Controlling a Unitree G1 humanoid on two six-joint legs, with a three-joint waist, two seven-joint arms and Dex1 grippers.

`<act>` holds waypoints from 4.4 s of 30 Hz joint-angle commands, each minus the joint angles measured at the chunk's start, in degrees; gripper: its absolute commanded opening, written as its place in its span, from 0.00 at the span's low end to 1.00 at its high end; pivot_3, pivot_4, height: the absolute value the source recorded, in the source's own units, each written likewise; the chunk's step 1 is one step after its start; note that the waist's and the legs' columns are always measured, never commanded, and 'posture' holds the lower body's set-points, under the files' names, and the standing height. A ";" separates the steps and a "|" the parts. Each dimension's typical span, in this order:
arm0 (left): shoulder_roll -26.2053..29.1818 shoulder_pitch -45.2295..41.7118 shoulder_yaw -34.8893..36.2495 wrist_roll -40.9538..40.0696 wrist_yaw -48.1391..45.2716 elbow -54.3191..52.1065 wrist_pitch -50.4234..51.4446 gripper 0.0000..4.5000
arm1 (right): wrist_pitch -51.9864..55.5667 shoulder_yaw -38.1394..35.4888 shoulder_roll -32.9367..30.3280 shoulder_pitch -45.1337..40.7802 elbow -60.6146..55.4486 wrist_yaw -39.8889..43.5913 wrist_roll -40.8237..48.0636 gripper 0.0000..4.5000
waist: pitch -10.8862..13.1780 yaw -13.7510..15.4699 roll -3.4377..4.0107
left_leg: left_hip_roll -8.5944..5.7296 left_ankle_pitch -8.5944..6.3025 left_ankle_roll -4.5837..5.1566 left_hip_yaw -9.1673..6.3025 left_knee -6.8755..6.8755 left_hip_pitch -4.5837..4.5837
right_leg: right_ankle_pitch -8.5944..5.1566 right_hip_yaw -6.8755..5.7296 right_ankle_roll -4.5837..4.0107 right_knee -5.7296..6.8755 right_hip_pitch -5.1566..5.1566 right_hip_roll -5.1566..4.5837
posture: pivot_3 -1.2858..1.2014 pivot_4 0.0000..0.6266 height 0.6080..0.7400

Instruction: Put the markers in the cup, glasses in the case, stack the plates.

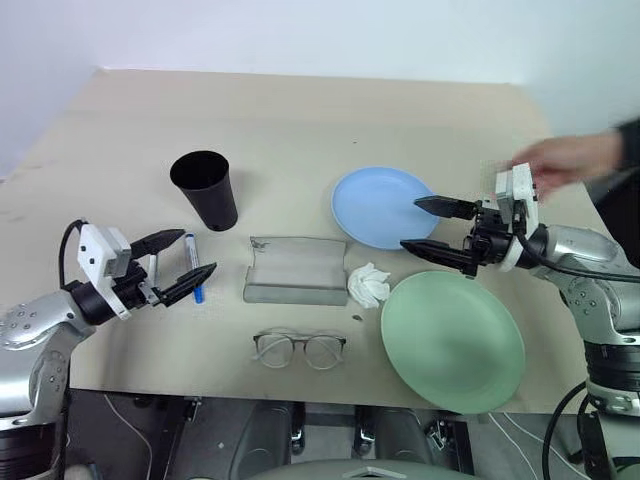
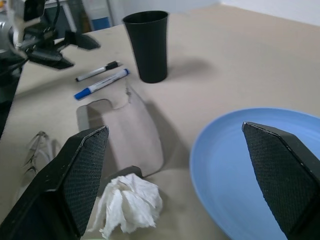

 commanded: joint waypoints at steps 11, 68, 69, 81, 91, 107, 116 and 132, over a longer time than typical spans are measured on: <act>-0.05 -8.70 -4.49 2.51 -4.31 5.88 -3.35 0.99 | 4.96 -3.96 -6.47 3.06 -2.65 -2.30 1.30 1.00 | 0.01 0.11 0.01 | -0.02 -0.02 0.06 0.01 0.01 -0.03 | 0.07 -0.01 0.11 -0.05 0.18 -0.02 | 0.52 0.24 0.55; -3.42 -13.97 -9.66 5.83 -7.29 11.39 -8.48 1.00 | 9.72 3.93 -8.72 -27.19 34.83 -0.65 -9.79 0.01 | 0.11 -0.26 0.24 | -0.03 0.05 0.25 0.12 0.15 -0.06 | 0.14 -0.02 0.22 -0.08 0.17 -0.07 | 0.52 0.24 0.55; -3.36 -13.66 -9.54 5.78 -7.02 11.02 -8.34 1.00 | 8.07 4.79 -7.33 -29.66 38.59 -1.20 -11.29 0.01 | 0.11 -0.26 0.24 | -0.03 0.07 0.26 0.15 0.15 -0.19 | 0.15 0.00 0.20 -0.05 0.02 -0.08 | 0.52 0.24 0.55; -2.21 -7.83 -6.87 5.15 -2.83 3.08 -5.68 1.00 | -9.46 12.94 5.35 -46.47 72.03 -9.21 -29.12 0.01 | 0.16 -0.37 0.33 | -0.09 0.26 -0.01 0.26 0.19 -0.44 | 0.21 -0.04 0.27 0.02 -0.20 -0.06 | 0.52 0.24 0.55; -1.80 -7.36 -6.42 4.75 -0.80 0.37 -3.70 1.00 | -12.58 12.69 7.91 -48.24 75.79 -8.68 -33.35 0.01 | 0.17 -1.34 0.34 | -0.07 0.30 -0.01 0.28 0.22 -0.26 | 0.24 -0.01 0.34 0.17 -0.06 0.04 | 0.52 0.24 0.55; -1.84 -8.82 -7.01 5.14 -0.30 1.22 -3.77 1.00 | -6.33 5.55 3.09 -41.34 50.55 4.21 -23.10 0.56 | 0.17 -1.19 0.34 | -0.03 0.33 -0.04 0.41 0.21 -0.15 | 0.25 0.10 0.35 0.33 -0.10 0.06 | 0.52 0.24 0.55; -1.21 -8.96 -5.57 4.82 -1.04 2.55 -4.29 1.00 | 16.80 3.54 -4.63 -15.12 8.69 9.65 -6.88 0.99 | 0.17 -0.17 0.34 | -0.04 0.08 0.32 0.32 0.22 -0.12 | 0.33 0.07 0.39 0.22 0.00 -0.09 | 0.52 0.24 0.55; -1.83 -8.64 -5.38 5.19 -0.95 3.51 -5.54 1.00 | 15.75 13.78 0.15 -3.14 -1.25 4.77 -5.48 0.99 | 0.16 0.06 0.32 | -0.02 0.15 0.19 0.26 0.21 -0.02 | 0.40 0.04 0.30 0.06 0.13 -0.10 | 0.52 0.24 0.55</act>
